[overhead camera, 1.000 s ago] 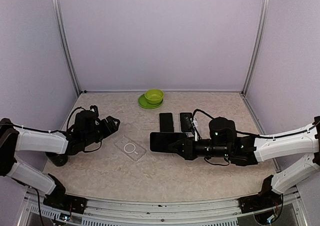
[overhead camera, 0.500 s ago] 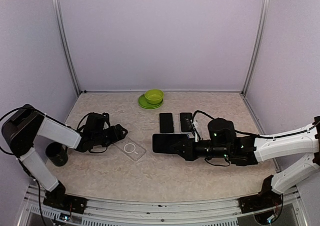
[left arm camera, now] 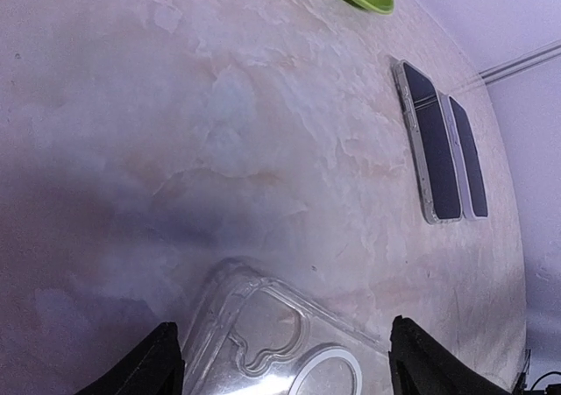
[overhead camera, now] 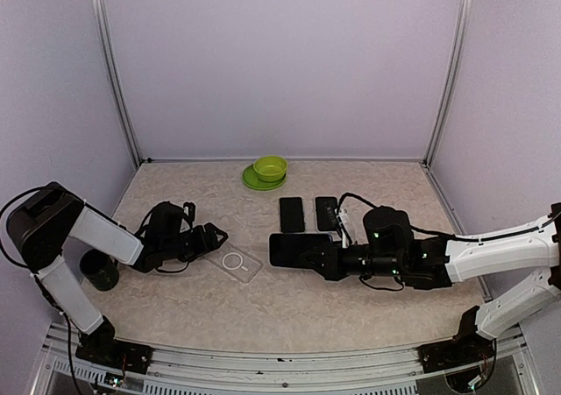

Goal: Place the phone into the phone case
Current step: Move the phone case to the center of the board.

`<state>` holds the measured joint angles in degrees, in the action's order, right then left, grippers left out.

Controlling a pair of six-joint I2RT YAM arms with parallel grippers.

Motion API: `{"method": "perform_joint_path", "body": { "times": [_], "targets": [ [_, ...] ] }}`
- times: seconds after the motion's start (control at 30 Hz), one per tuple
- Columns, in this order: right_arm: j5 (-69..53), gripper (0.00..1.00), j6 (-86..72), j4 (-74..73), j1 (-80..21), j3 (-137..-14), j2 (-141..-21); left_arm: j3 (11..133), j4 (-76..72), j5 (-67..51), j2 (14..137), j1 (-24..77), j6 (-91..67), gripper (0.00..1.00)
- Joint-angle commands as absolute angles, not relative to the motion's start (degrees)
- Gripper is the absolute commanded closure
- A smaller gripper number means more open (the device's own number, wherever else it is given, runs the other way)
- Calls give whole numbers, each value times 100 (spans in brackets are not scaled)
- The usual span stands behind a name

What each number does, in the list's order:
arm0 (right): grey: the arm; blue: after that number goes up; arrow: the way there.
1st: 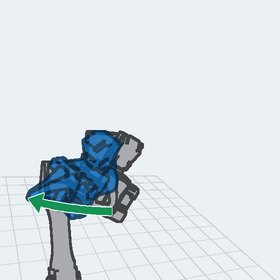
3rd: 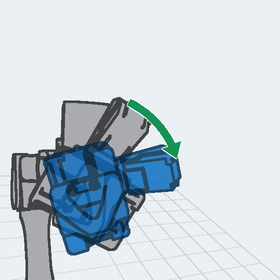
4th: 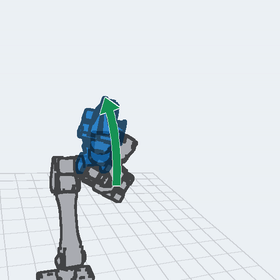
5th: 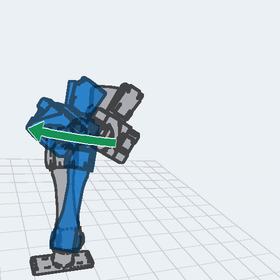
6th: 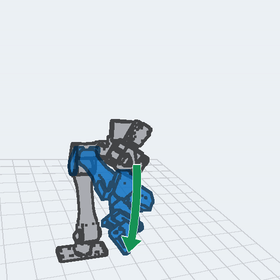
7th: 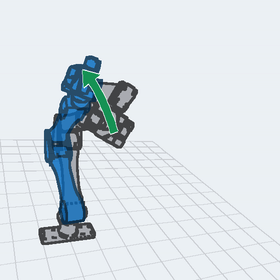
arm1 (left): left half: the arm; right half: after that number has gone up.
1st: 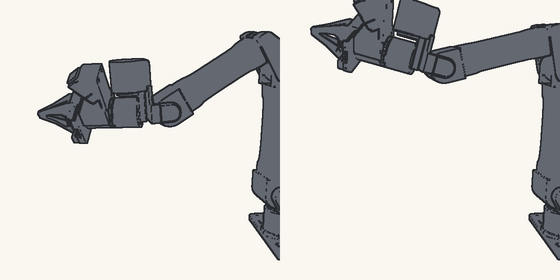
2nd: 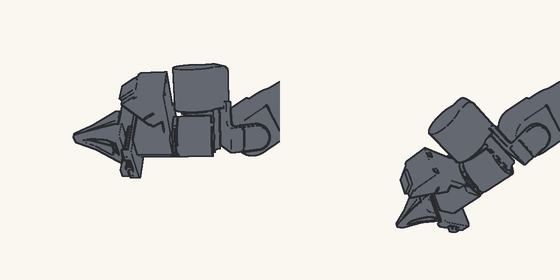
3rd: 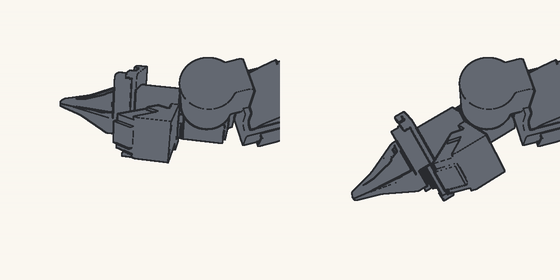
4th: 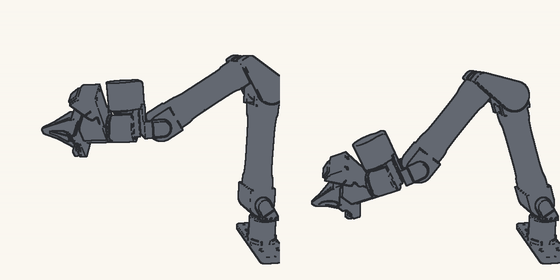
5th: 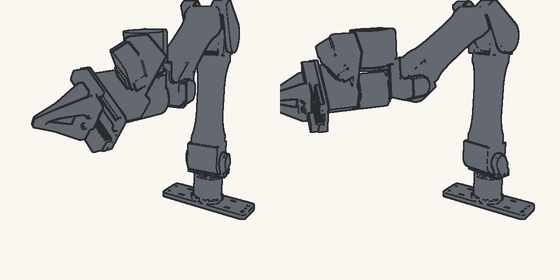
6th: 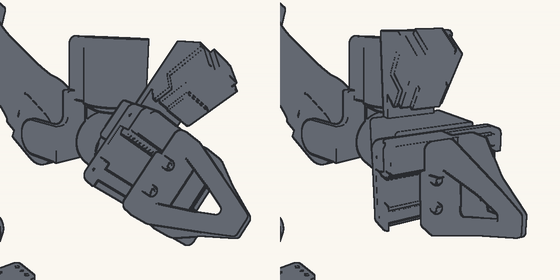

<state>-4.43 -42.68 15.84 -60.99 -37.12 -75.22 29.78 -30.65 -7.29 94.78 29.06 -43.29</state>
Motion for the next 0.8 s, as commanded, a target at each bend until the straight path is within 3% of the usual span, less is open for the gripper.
{"method": "perform_joint_path", "body": {
  "times": [0.0, 0.77],
  "targets": [
    [-351, 100, -4184, 1701, -6117, -4028, -7514, 2774, -3379, -1073, 9580, 2948, -4420, 21],
    [-274, 100, -5083, 778, -5887, -4411, -8050, 2337, -4648, -949, 9983, 4361, -5228, 22]
  ]
}}
